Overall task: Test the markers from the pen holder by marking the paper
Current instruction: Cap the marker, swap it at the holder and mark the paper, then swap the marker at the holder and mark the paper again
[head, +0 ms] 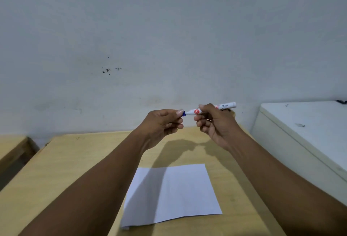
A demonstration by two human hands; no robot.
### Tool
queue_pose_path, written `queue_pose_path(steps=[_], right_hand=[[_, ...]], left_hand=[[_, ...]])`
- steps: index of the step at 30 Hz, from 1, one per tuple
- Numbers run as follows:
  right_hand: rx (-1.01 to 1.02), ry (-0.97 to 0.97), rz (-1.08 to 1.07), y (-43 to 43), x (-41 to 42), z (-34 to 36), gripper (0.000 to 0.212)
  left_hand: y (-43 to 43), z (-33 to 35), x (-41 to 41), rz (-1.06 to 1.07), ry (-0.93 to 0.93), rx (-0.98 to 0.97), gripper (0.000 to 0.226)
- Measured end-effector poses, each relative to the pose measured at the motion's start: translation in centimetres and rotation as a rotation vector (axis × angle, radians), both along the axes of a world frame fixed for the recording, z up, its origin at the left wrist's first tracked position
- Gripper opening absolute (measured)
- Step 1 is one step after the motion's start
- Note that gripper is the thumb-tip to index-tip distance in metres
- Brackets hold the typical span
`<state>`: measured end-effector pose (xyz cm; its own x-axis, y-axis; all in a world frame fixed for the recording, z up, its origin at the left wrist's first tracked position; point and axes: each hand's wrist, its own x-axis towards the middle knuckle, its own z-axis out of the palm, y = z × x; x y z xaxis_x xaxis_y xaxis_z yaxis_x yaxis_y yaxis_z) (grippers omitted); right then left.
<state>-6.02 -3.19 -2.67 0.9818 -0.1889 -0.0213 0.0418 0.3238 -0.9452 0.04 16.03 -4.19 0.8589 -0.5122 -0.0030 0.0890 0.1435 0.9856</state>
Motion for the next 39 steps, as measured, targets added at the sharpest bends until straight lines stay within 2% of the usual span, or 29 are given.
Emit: queue_pose_path(steps=[4, 8, 10, 12, 15, 19, 24, 30, 33, 36, 39], right_hand=[[-0.023, -0.036, 0.008, -0.8, 0.3, -0.5, 0.017], [-0.009, -0.022, 0.025, -1.5, 0.9, -0.8, 0.018], [-0.079, 0.042, 0.05, -2.4, 1.2, -0.3, 0.028], [-0.195, 0.14, 0.03, -4.1, 1.5, 0.6, 0.05], [-0.325, 0.221, -0.149, -8.3, 1.8, 1.8, 0.063], [-0.442, 0.223, -0.344, -13.5, 1.6, 2.8, 0.048], [-0.575, 0.221, -0.384, -16.5, 1.9, 2.4, 0.034], [-0.661, 0.231, -0.315, -16.8, 2.6, 0.1, 0.029], [-0.66, 0.227, -0.296, -16.5, 2.9, -0.7, 0.028], [-0.652, 0.225, -0.303, -16.2, 3.2, -1.3, 0.022], [-0.635, 0.24, -0.303, -16.1, 3.3, -2.1, 0.017]], left_hand=[[-1.9, 0.2, 0.4, 0.014, -0.023, 0.039, 0.014], [-3.1, 0.4, 1.2, 0.065, -0.09, 0.089, 0.015], [-3.5, 0.7, 1.7, 0.087, -0.132, 0.126, 0.017], [-4.3, 1.4, 2.3, 0.15, -0.194, 0.152, 0.019], [-5.8, 3.0, 3.7, 0.272, -0.345, 0.19, 0.017], [-8.2, 4.8, 5.5, 0.355, -0.592, 0.386, 0.017], [-11.8, 5.5, 7.0, 0.303, -0.857, 0.687, 0.014], [-15.3, 4.2, 7.4, 0.089, -0.881, 0.907, 0.02], [-16.5, 3.5, 6.9, -0.007, -0.906, 0.993, 0.035], [-17.3, 3.3, 6.2, -0.055, -0.952, 0.996, 0.049], [-18.2, 3.3, 5.6, -0.073, -1.031, 1.06, 0.044]])
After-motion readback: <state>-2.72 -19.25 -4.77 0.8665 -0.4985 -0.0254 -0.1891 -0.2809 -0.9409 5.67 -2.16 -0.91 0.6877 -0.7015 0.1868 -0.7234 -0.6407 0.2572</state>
